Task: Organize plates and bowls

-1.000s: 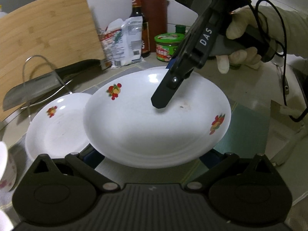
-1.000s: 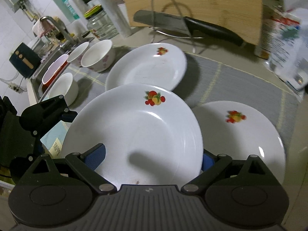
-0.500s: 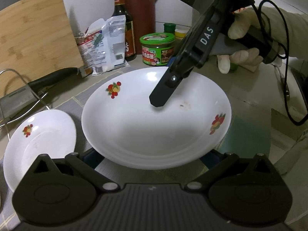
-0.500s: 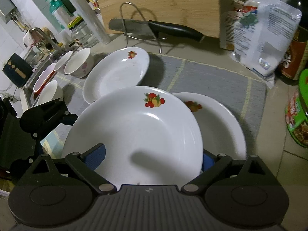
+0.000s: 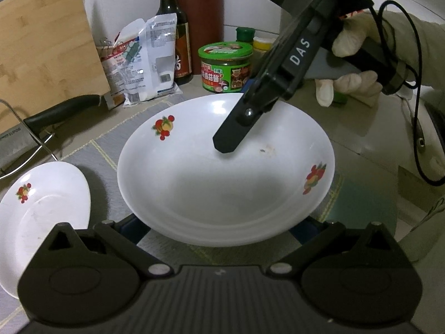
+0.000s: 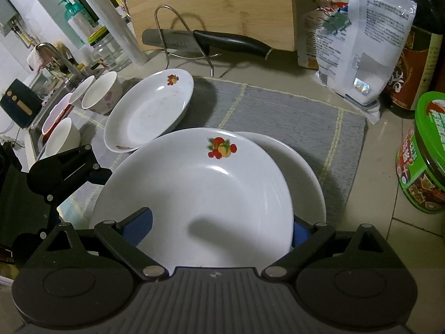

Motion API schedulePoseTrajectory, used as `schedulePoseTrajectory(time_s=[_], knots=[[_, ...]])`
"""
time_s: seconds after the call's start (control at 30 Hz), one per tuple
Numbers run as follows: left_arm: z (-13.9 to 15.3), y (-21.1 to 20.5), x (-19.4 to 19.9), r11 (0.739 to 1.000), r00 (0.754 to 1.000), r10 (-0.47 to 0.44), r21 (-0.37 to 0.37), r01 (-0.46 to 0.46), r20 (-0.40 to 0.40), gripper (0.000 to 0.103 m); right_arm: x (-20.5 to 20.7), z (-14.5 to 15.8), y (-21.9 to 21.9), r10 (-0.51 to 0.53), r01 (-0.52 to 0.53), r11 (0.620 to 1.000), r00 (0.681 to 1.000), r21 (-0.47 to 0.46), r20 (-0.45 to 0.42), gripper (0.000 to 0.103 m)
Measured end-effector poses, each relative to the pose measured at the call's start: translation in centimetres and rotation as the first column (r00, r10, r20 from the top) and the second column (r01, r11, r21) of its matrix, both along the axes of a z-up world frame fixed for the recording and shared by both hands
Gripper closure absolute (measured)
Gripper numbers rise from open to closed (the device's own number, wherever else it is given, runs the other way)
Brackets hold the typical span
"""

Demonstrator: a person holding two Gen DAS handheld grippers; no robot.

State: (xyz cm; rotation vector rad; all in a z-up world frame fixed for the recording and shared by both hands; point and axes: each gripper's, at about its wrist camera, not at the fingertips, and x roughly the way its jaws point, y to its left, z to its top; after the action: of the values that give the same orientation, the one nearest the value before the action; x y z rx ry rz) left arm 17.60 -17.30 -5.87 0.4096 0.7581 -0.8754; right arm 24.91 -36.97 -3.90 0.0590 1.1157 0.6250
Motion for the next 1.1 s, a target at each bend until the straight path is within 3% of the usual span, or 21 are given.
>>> schedulePoseTrajectory(time_s=[1.1], knots=[[-0.2,-0.5,0.6,0.999,0.998,0.019,0.052,-0.015,-0.059,0.001,-0.1,-1.2,0.2,0.006,-0.006,1.0,1.0,-0.026,-0.005,0.003]])
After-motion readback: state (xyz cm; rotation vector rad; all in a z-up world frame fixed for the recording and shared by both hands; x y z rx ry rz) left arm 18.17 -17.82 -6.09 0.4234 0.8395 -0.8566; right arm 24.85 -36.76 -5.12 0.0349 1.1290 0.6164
